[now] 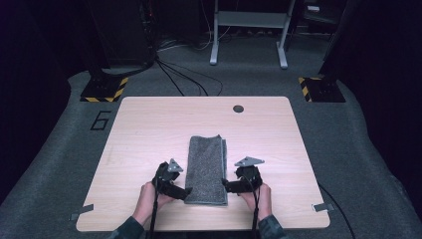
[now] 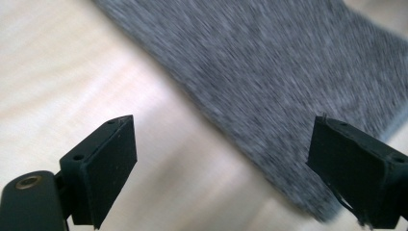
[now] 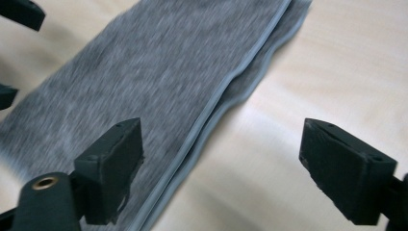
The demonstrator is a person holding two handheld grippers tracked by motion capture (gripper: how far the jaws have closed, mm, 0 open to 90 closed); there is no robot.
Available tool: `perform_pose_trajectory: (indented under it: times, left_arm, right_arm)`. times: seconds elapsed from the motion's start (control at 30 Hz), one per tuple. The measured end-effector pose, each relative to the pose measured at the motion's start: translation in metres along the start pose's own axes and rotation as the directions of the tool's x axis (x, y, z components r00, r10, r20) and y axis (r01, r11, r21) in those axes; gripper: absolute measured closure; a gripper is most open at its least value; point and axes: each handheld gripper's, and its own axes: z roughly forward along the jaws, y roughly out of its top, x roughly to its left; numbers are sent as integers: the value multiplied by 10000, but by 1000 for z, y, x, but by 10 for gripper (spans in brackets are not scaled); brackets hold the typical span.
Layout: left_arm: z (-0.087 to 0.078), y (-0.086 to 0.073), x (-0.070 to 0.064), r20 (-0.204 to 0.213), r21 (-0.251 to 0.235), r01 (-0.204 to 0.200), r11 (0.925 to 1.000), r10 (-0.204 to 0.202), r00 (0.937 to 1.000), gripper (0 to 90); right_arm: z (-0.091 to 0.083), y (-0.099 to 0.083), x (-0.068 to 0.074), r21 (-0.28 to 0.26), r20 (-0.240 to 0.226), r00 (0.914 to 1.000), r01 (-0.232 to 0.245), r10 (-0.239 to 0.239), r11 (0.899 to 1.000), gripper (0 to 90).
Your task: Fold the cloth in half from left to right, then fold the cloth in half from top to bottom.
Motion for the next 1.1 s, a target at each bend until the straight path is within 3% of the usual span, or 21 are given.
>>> perform_pose_trajectory:
  times: [0.2,0.27,0.43,0.57,0.77,0.97,1.1]
  left_arm:
    - [4,25,43,-382,-224,612,9979,-620,9973,76]
    - [8,34,53,-626,-294,713,9970,-730,9954,78]
    - [21,54,75,-756,-459,1131,9925,-1164,9903,87]
    - [35,69,86,-1019,-544,1312,9899,-1362,9854,102]
    - [60,85,99,-1330,-252,1597,9868,-1617,9778,122]
    - [76,92,108,-1533,-231,1846,9826,-1859,9705,147]
    - [84,95,112,-1537,-101,2030,9791,-2021,9672,177]
  right_arm:
    - [20,36,-27,87,-7,9992,-402,402,9992,119]
    - [27,46,-33,158,19,9990,-447,447,9989,121]
    - [45,66,-44,301,-41,9980,-624,626,9976,129]
    - [60,77,-50,440,-98,9973,-721,726,9964,139]
    - [81,85,-58,598,71,9954,-953,951,9937,159]
    - [100,94,-69,766,262,9859,-1666,1650,9830,284]
    - [110,97,-71,802,524,9848,-1692,1653,9823,352]
